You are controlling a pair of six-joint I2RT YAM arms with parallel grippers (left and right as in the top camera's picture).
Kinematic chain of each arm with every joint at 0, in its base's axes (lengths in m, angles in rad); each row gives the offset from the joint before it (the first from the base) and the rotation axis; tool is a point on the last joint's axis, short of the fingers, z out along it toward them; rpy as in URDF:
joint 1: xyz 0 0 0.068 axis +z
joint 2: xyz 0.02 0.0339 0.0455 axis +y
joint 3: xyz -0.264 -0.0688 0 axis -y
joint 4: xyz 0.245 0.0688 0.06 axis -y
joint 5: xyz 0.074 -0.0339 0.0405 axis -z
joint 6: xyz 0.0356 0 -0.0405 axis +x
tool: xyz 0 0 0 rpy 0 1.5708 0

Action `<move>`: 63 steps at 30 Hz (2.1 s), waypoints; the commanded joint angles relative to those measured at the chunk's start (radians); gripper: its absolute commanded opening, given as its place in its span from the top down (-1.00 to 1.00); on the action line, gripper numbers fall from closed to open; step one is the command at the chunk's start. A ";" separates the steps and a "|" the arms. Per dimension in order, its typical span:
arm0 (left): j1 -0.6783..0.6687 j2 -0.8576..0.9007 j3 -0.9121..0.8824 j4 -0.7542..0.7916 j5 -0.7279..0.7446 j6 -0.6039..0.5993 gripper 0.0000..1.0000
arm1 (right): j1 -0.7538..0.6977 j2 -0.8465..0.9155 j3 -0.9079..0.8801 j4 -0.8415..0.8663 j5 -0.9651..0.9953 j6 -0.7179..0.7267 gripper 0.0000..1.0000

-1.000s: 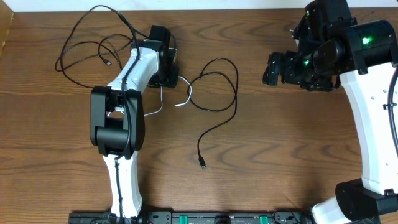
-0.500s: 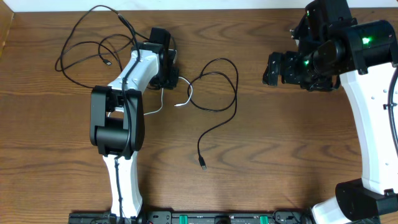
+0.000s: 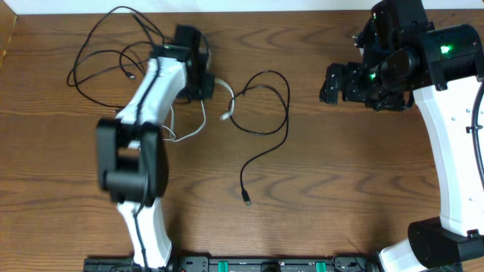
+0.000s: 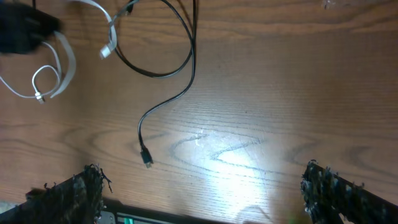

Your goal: Untangle cables

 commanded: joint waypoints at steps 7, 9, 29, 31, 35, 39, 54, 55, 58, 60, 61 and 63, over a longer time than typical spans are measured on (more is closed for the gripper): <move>0.002 -0.454 0.061 0.023 0.025 -0.120 0.85 | 0.005 -0.010 0.002 -0.001 0.004 -0.011 -0.99; 0.003 -0.480 0.061 0.025 0.080 -0.129 0.85 | 0.005 -0.010 0.002 0.000 0.004 -0.011 -0.99; 0.244 -0.619 0.047 -0.143 -0.185 -0.454 0.85 | 0.005 -0.010 0.002 0.000 0.004 -0.011 -0.99; 0.261 -0.608 0.027 -0.166 -0.183 -0.490 0.85 | 0.005 -0.010 0.002 -0.001 0.004 -0.011 -0.98; 0.260 -0.568 0.013 -0.236 -0.047 -0.495 0.85 | 0.005 -0.010 0.002 0.000 0.004 -0.011 -0.99; 0.251 -0.512 0.005 -0.340 0.011 -0.492 0.85 | 0.004 -0.010 0.002 -0.001 0.004 -0.011 -0.98; 0.172 -0.257 -0.047 -0.525 0.019 -0.488 0.85 | 0.004 -0.010 0.002 0.000 0.004 -0.011 -0.98; 0.172 -0.255 -0.047 -0.527 0.019 -0.488 0.85 | 0.004 -0.010 0.002 0.000 0.004 -0.011 -0.99; 0.175 -0.260 -0.046 -0.518 0.106 -0.447 0.85 | 0.004 -0.010 0.002 -0.001 0.004 -0.011 -0.99; 0.179 -0.271 -0.045 -0.511 0.242 -0.341 0.85 | 0.004 -0.010 0.002 0.000 0.004 -0.011 -0.98; 0.179 -0.278 -0.045 -0.510 0.303 -0.293 0.85 | 0.004 -0.010 0.002 0.000 0.004 -0.011 -0.98; 0.179 -0.296 -0.045 -0.511 0.359 -0.251 0.85 | 0.004 -0.010 0.002 -0.001 0.004 -0.011 -0.98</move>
